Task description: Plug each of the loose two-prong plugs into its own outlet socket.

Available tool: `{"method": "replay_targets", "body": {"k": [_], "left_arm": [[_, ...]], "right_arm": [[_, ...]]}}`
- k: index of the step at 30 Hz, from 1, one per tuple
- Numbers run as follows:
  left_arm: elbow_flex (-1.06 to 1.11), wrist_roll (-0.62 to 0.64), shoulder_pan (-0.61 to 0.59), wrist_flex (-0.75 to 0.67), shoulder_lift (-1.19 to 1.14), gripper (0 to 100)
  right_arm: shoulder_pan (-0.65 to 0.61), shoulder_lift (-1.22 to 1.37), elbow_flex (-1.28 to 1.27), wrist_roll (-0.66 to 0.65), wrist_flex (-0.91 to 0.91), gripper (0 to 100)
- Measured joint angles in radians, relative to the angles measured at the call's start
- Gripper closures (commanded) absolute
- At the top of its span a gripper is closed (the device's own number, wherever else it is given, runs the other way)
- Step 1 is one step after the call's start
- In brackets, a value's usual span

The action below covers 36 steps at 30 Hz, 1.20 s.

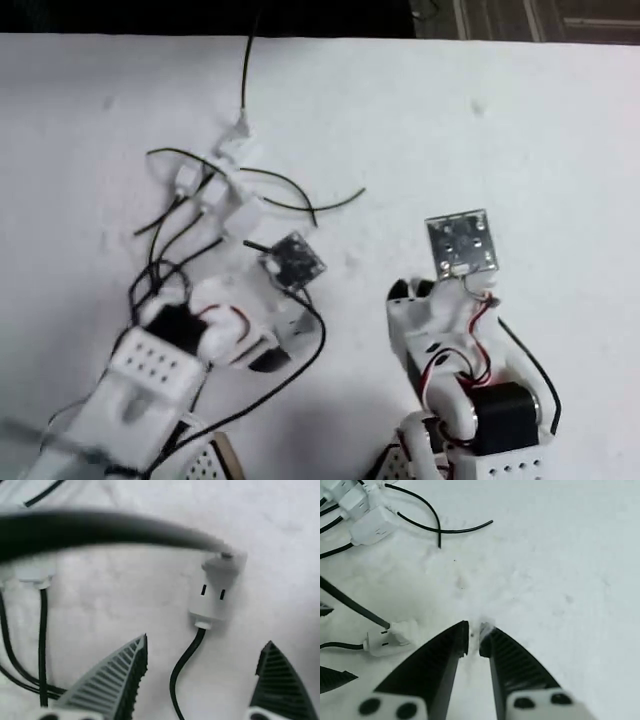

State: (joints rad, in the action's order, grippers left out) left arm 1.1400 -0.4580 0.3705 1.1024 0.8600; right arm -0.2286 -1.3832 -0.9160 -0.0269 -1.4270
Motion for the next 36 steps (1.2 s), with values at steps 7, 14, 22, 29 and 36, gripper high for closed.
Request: {"method": "replay_targets", "body": {"k": [7,14,22,29,36], "left_arm": [[-0.124,-0.008,0.008,-0.051,-0.292,66],[-0.255,-0.008,0.011,-0.091,-0.551,66],[-0.377,0.015,0.012,-0.094,-0.74,78],[-0.434,0.032,0.011,-0.132,-0.776,80],[-0.532,0.032,-0.091,-0.226,-0.783,80]], "right_arm": [[0.06,0.0,0.0,0.0,0.0,95.3],[0.092,0.0,0.0,0.0,0.0,95.2],[0.095,0.0,0.0,0.0,0.0,95.4],[0.095,0.0,0.0,0.0,0.0,95.4],[0.095,0.0,0.0,0.0,0.0,95.4]]}}
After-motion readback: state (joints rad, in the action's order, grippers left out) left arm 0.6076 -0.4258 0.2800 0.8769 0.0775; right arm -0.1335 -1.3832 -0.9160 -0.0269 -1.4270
